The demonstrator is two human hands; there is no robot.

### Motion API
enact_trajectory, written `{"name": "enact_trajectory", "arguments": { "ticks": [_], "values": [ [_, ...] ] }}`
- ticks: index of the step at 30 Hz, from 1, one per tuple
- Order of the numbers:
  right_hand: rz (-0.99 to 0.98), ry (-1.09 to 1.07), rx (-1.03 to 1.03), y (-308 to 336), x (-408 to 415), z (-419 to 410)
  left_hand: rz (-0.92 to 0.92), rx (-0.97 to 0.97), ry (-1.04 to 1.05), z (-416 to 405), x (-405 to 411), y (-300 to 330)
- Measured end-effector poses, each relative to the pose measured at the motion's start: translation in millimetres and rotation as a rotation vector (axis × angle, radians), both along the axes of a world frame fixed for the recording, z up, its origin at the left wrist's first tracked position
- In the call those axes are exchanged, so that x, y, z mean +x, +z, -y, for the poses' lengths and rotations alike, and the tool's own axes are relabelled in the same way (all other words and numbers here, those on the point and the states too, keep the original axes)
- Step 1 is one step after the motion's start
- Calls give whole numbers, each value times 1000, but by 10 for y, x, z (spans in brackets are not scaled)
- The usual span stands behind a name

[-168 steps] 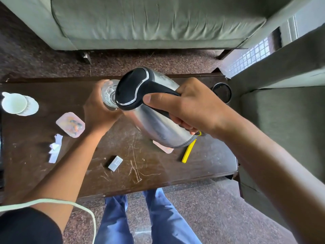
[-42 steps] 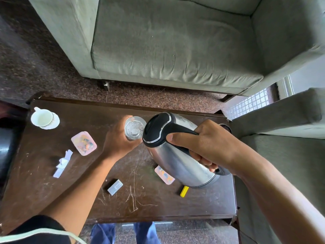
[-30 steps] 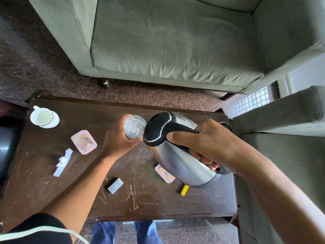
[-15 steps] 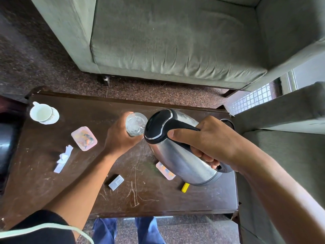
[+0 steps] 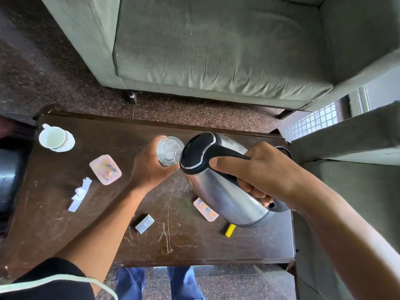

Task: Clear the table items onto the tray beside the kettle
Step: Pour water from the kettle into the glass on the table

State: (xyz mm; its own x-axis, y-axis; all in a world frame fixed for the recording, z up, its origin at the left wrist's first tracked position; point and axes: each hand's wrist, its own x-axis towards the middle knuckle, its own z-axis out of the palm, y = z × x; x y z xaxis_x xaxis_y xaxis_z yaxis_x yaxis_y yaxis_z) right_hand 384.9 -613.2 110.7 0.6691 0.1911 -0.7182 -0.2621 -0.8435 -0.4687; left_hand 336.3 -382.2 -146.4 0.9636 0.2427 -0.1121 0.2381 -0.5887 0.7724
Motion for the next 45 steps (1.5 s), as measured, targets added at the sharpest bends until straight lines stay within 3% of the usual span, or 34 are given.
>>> {"name": "enact_trajectory", "arguments": {
  "ticks": [19, 30, 45],
  "values": [
    [57, -154, 196, -379, -133, 83, 117, -54, -4, -38, 120, 113],
    [145, -289, 420, -606, -299, 209, 12, -80, 28, -67, 144, 6],
    [293, -414, 497, -647, -332, 271, -70, -1, 119, 42, 187, -245]
  ]
}}
